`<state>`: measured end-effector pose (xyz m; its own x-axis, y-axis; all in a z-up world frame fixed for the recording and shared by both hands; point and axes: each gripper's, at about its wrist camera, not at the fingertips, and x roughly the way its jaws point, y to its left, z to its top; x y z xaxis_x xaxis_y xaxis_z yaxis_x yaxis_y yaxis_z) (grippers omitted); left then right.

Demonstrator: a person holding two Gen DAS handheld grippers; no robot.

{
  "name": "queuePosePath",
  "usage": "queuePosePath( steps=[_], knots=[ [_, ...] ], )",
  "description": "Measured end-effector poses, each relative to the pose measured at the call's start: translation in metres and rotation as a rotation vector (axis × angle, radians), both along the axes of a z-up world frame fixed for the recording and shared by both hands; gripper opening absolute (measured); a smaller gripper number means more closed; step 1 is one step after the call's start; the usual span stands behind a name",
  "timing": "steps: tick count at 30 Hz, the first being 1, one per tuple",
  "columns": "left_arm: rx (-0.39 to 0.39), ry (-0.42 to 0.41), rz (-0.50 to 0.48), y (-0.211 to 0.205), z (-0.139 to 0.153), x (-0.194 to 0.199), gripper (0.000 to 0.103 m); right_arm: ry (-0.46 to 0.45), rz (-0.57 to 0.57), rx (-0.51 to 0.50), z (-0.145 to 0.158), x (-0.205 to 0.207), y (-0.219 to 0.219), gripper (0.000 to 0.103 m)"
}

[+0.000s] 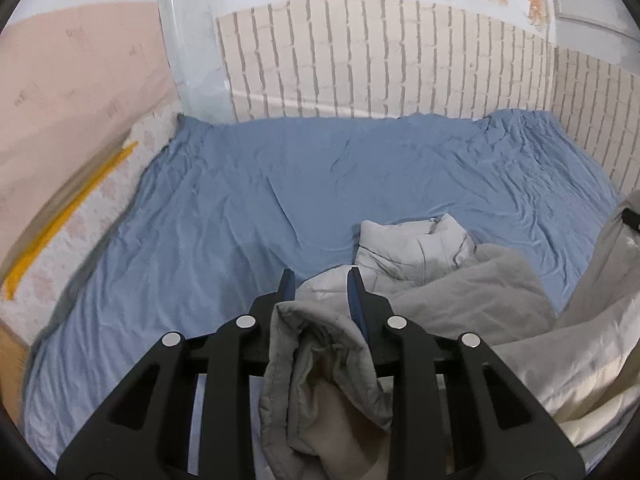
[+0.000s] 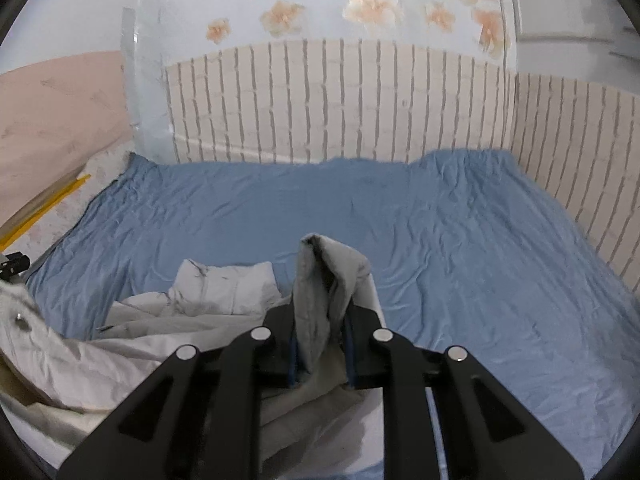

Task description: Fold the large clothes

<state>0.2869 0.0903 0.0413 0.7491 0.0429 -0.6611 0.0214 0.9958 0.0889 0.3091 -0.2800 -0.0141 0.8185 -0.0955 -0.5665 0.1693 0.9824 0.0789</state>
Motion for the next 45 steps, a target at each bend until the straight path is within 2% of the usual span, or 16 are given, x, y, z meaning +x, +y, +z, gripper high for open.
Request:
queuePosePath(
  steps=[3,7,11,14,17,19,20,21,22,23,25,27,30,33,39,45],
  knots=[
    [0.018,0.033,0.022,0.0,-0.02,0.033,0.026,0.041,-0.007,0.003,-0.019,0.029,0.001,0.017],
    [-0.024,0.115,0.048,0.007,-0.056,0.068,0.027,0.099,-0.001,0.014,-0.046,0.059,0.004,0.017],
    [-0.026,0.178,0.06,0.012,-0.086,0.092,0.027,0.145,0.014,0.006,-0.063,0.082,0.009,0.017],
    [-0.026,0.198,0.068,0.013,-0.099,0.102,0.029,0.173,0.02,0.002,-0.072,0.09,0.012,0.017],
    [-0.01,0.196,0.065,0.01,-0.098,0.103,0.039,0.195,0.024,0.021,-0.075,0.093,0.009,0.019],
    [0.006,0.183,0.071,0.009,-0.09,0.101,0.069,0.2,0.023,0.056,-0.073,0.091,0.005,0.03],
    [0.017,0.161,0.08,0.01,-0.082,0.097,0.074,0.199,0.017,0.081,-0.069,0.089,0.0,0.037],
    [0.019,0.148,0.085,0.011,-0.075,0.095,0.08,0.19,0.006,0.108,-0.065,0.087,-0.005,0.061],
    [0.008,0.142,0.084,0.012,-0.067,0.094,0.082,0.18,0.0,0.133,-0.061,0.086,-0.011,0.083],
    [-0.004,0.14,0.085,0.014,-0.06,0.093,0.082,0.16,0.0,0.181,-0.055,0.083,-0.019,0.086],
    [-0.029,0.13,0.084,0.016,-0.045,0.089,0.09,0.132,-0.003,0.245,-0.045,0.077,-0.029,0.086],
    [-0.033,0.088,0.087,0.017,-0.028,0.079,0.095,0.118,-0.02,0.262,-0.034,0.069,-0.036,0.086],
    [-0.008,0.042,0.079,0.021,-0.009,0.059,0.099,0.098,-0.027,0.219,-0.028,0.055,-0.04,0.087],
    [-0.015,0.041,0.068,0.03,-0.011,0.036,0.1,0.12,-0.011,0.161,-0.04,0.044,-0.036,0.088],
    [0.001,0.125,0.053,0.046,-0.061,0.001,0.1,0.248,0.049,0.058,-0.098,0.045,-0.023,0.088],
    [-0.049,0.223,0.08,0.062,-0.117,0.007,0.1,0.322,0.102,-0.024,-0.136,0.055,-0.008,0.089]
  ],
)
